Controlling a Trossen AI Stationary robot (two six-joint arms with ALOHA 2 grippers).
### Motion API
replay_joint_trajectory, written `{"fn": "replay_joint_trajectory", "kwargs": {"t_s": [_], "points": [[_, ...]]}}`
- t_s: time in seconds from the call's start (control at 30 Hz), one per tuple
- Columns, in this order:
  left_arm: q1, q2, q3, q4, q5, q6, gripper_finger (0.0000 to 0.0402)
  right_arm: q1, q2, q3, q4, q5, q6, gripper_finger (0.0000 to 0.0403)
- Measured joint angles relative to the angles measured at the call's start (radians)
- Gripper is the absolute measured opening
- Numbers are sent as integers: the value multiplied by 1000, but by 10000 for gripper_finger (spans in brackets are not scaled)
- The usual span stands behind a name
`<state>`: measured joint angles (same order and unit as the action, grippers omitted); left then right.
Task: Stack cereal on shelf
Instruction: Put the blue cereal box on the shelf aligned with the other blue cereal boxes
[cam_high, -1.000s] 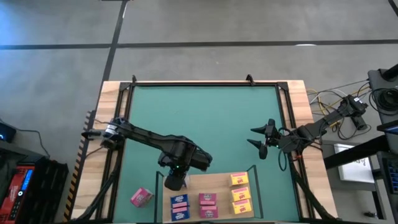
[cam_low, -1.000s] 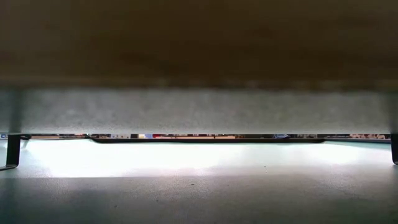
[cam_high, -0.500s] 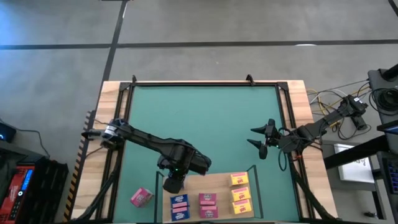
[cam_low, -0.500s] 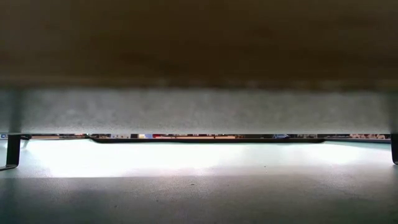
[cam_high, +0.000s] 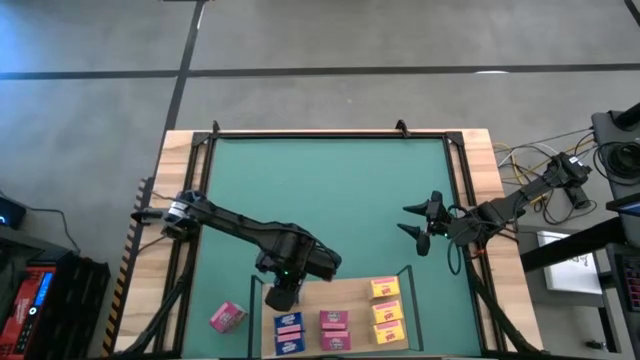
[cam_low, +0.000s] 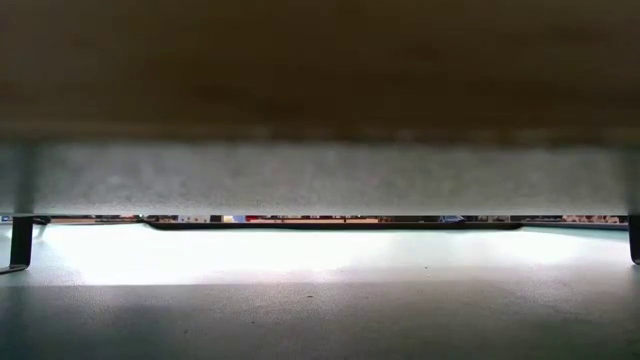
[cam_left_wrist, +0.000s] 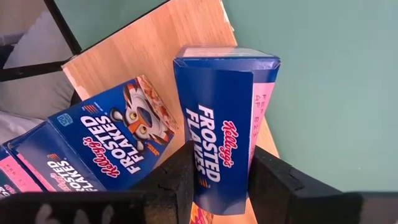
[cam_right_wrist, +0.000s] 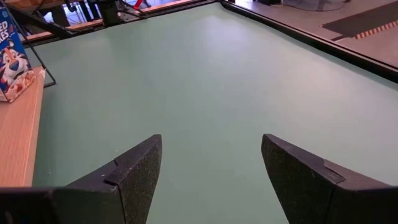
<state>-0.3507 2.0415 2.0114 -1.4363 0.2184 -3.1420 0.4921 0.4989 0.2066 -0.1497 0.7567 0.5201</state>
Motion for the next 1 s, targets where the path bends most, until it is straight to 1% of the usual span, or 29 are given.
{"fn": "replay_joint_trajectory", "kwargs": {"t_s": [0.13,0.4,0.5,1.0], "points": [[0,0,-5,4,0,0,117,0,0,0,0,0,0,265],[-5,0,-5,7,0,0,173,0,0,0,0,0,0,265],[-11,0,-5,8,0,0,187,0,0,0,0,0,0,265],[-17,0,3,33,0,0,193,0,0,0,0,0,0,265]]}}
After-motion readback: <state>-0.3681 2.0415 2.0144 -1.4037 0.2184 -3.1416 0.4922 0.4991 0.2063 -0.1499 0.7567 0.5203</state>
